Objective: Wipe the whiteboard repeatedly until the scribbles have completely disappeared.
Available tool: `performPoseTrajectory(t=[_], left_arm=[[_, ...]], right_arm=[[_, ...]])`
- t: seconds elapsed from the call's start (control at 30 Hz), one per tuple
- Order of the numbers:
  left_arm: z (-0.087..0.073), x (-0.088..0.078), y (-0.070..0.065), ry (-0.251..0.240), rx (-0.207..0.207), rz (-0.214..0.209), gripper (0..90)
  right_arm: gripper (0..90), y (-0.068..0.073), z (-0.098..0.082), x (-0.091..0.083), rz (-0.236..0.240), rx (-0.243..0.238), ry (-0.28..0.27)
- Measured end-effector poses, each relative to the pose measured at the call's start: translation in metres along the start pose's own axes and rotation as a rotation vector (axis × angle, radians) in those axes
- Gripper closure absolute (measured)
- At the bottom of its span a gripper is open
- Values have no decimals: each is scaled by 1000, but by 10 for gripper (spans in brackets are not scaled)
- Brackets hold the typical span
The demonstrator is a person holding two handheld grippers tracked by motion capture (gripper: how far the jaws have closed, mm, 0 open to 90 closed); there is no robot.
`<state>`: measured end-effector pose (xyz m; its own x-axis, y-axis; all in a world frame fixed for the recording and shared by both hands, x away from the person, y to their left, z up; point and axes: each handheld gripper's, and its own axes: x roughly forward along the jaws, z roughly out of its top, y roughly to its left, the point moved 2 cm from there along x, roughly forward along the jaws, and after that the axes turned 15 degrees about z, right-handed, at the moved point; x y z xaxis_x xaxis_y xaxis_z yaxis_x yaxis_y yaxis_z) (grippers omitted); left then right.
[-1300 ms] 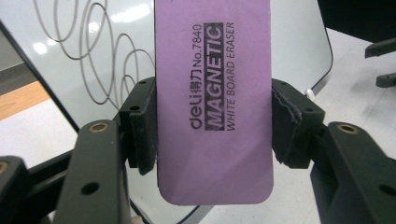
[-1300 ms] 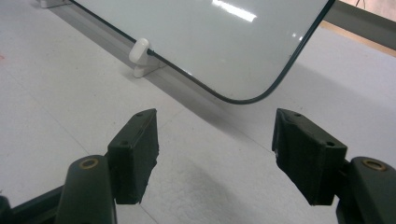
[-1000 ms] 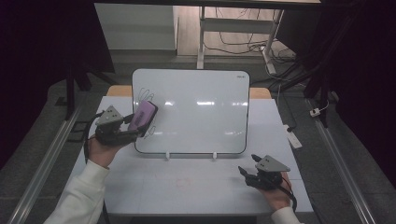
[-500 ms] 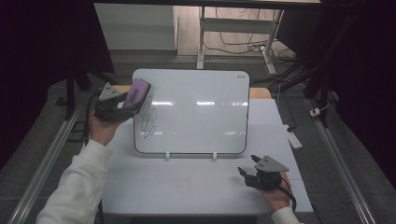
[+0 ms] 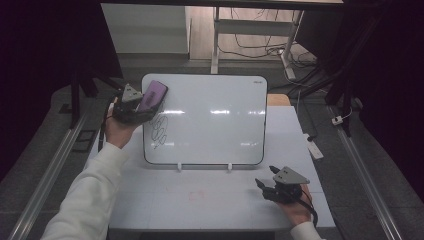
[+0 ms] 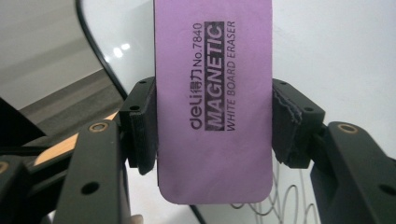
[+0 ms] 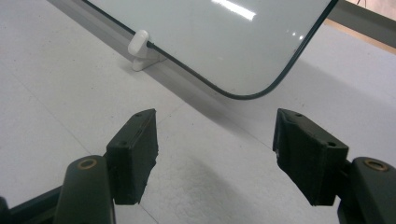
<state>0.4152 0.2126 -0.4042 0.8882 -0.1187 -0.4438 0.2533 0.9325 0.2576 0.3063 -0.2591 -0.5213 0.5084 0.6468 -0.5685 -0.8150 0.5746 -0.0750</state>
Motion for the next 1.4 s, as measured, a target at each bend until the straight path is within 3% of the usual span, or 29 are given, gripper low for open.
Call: performPoseTrajectory(t=[0.2,0.33,0.43,0.57,0.73,0.9,1.17,1.27,1.4], left_arm=[[-14,-1,-19,15,47,-49,408],[-18,-3,-26,20,75,-51,408],[-15,-2,-21,14,71,-34,408],[-10,-1,-11,-13,23,-8,408],[-8,0,-12,-10,21,-4,408],[-19,-2,-27,13,50,-55,408],[-53,-9,-54,57,103,-126,408],[-61,-12,-52,70,112,-128,408],[-58,-12,-41,57,77,-98,408]], right_arm=[[304,2,1,1,3,-6,1],[303,2,1,1,3,-8,2],[303,2,1,0,0,-7,-1],[303,1,1,0,-4,-8,0],[303,0,1,-1,-3,-2,-7],[303,0,2,-2,-3,-7,-7],[303,1,2,-1,-2,-8,-5],[302,1,2,-1,-2,-8,-6],[302,2,2,-1,-2,-9,-4]])
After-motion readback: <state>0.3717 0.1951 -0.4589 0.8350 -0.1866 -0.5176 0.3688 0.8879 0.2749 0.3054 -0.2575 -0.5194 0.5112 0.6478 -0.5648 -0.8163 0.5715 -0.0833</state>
